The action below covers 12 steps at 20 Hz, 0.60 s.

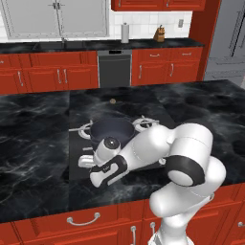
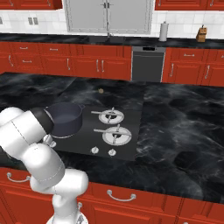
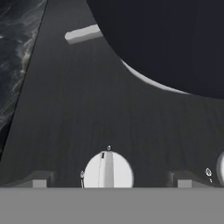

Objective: Turn on the burner for the pot on the stove. Wait thirty seconds for the pot to heat up. Then add the garlic to the pot.

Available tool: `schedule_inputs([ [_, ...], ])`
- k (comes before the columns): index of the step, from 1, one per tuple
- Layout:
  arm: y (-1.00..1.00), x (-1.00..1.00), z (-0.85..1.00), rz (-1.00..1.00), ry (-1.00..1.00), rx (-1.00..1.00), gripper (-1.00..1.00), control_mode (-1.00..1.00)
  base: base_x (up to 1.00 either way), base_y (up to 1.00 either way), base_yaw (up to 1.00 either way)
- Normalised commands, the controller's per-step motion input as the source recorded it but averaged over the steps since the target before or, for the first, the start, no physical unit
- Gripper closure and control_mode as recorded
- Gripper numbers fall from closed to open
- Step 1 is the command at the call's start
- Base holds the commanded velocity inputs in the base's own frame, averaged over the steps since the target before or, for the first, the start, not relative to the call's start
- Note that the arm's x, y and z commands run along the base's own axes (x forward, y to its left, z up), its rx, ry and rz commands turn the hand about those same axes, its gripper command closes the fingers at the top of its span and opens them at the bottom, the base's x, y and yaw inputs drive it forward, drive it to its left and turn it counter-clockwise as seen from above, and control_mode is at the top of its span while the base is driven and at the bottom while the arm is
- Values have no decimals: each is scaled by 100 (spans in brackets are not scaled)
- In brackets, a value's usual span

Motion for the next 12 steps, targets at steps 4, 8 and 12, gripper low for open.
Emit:
schedule_inputs([
  [4,11,0,-2,0,0,0,-100,-100,0,0,0],
  [8,4,0,-2,0,0,-3,-100,-100,0,0,0],
  [12,0,0,0,0,0,0,-100,-100,0,0,0],
])
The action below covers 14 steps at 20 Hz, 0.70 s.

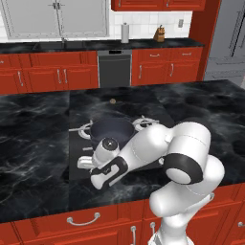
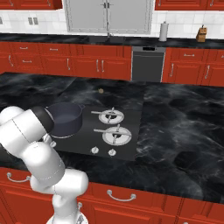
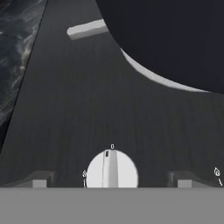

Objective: Turn on the burner for the pot on the stove. Wait thirty seconds for the pot to heat up. Then add the garlic to the pot.

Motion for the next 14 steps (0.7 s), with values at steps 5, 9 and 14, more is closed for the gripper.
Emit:
schedule_inputs([
  [5,0,0,0,0,0,0,-100,-100,0,0,0],
  [9,0,0,0,0,0,-2,-100,-100,0,0,0],
  [14,0,0,-3,0,0,-3,-100,-100,0,0,0],
])
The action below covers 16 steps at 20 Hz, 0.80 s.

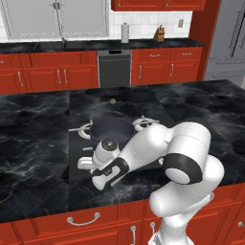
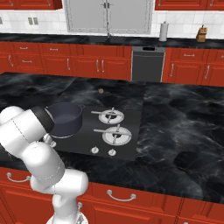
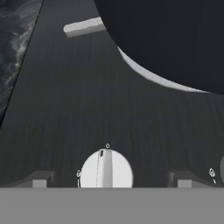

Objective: Turn on the burner for the pot on the stove. Wait thirty seconds for the pot to heat up. Then add the garlic to the pot.

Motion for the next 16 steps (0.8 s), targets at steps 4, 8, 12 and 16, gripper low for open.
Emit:
schedule_inputs([
  [4,1,0,0,0,0,-1,-100,-100,0,0,0],
  [8,15,9,-10,0,0,0,-100,-100,0,0,0],
  [12,10,5,-7,0,0,0,-100,-100,0,0,0],
  [16,8,0,-16,0,0,0,-100,-100,0,0,0],
])
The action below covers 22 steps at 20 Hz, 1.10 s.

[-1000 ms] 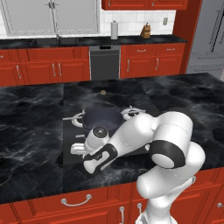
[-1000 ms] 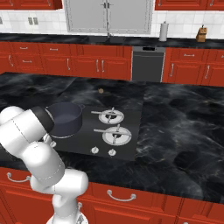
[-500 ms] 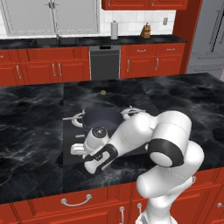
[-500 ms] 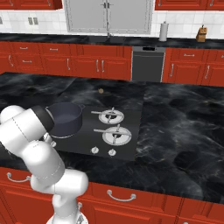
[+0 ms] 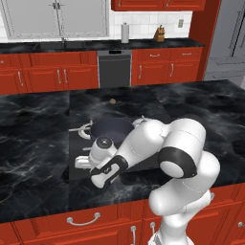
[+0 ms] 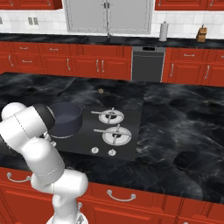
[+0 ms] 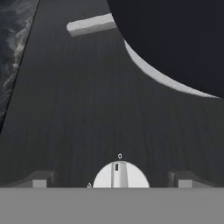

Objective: Turn on the burner for the pot on the stove. Wait thirty seconds for the pot to heat up. Then add the garlic to the pot.

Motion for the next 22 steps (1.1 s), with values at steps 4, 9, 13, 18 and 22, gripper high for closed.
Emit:
schedule_inputs([
  [4,0,0,0,0,0,0,100,-100,0,0,0],
  [9,0,0,0,0,0,0,100,-100,0,0,0],
  [13,0,0,0,0,0,0,100,-100,0,0,0],
  [18,0,-16,0,13,0,0,100,-100,0,0,0],
  [22,0,-30,-3,35,0,-4,100,-100,0,0,0],
])
